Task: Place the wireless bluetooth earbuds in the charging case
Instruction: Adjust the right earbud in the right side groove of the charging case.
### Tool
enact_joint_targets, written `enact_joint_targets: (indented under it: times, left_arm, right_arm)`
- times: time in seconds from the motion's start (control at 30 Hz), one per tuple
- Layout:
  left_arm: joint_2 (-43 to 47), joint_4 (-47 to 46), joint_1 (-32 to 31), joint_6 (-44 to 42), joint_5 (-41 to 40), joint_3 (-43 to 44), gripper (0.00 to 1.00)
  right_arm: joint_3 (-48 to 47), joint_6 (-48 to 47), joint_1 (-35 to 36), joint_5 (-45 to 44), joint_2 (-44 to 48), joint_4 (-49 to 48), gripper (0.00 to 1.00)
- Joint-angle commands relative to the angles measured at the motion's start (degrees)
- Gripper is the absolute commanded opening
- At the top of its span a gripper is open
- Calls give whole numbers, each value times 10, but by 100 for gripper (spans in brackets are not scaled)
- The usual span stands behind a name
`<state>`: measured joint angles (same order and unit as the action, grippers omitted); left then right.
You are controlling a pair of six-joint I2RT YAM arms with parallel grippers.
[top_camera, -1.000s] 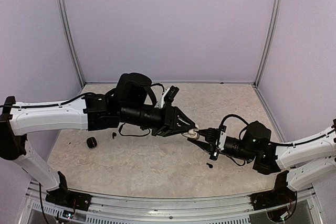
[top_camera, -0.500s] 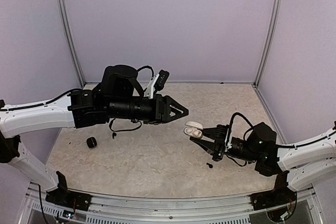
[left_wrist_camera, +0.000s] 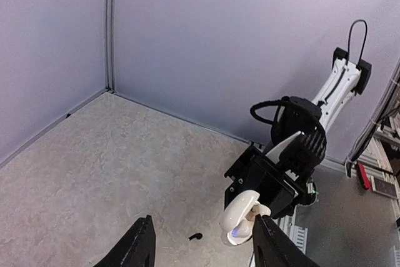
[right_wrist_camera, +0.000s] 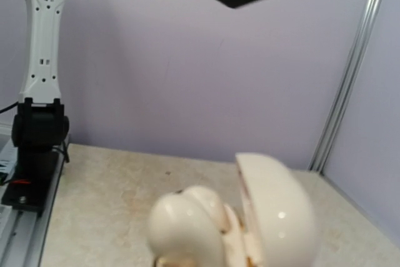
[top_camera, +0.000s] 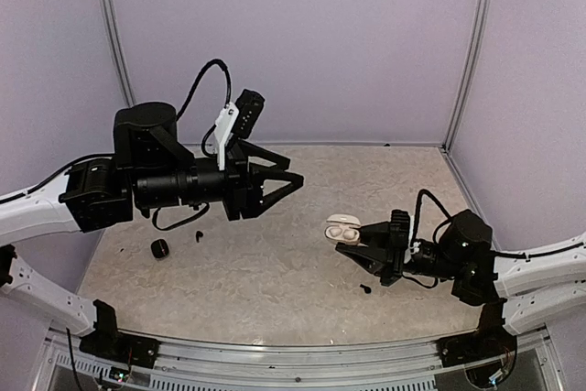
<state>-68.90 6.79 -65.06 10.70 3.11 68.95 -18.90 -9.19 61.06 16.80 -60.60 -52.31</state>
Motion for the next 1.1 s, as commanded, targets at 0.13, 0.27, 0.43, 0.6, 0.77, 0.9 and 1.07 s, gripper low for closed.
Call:
enact_joint_targets:
  times: [0.13,0.27,0.43,0.6,0.77,0.9,1.07]
  left_arm:
    - [-67,83,-68,-161,5,33,41]
    - [-79,88,-85,-197,-8,32,38]
    - [-76,81,-93,-237,-29,21,49]
    - [-77,89,-95,-280,2,18,56]
    - [-92,99,-95,-301,39,31,58]
    - [-107,103,-95,-310,45,44,58]
    - [-125,107,-96,-311,47,62,57]
  right_arm:
    - [-39,75,-10,24,13,91,0]
    - [-43,82,-10,46,20,111,0]
    - [-49,81,-9,80,20,136,0]
    - [-51,83,-9,97,24,154,0]
    - [-59,83,-9,119,20,168,0]
    - [-62,82,-9,125,17,174,0]
    - [-64,76,-9,131,15,181,0]
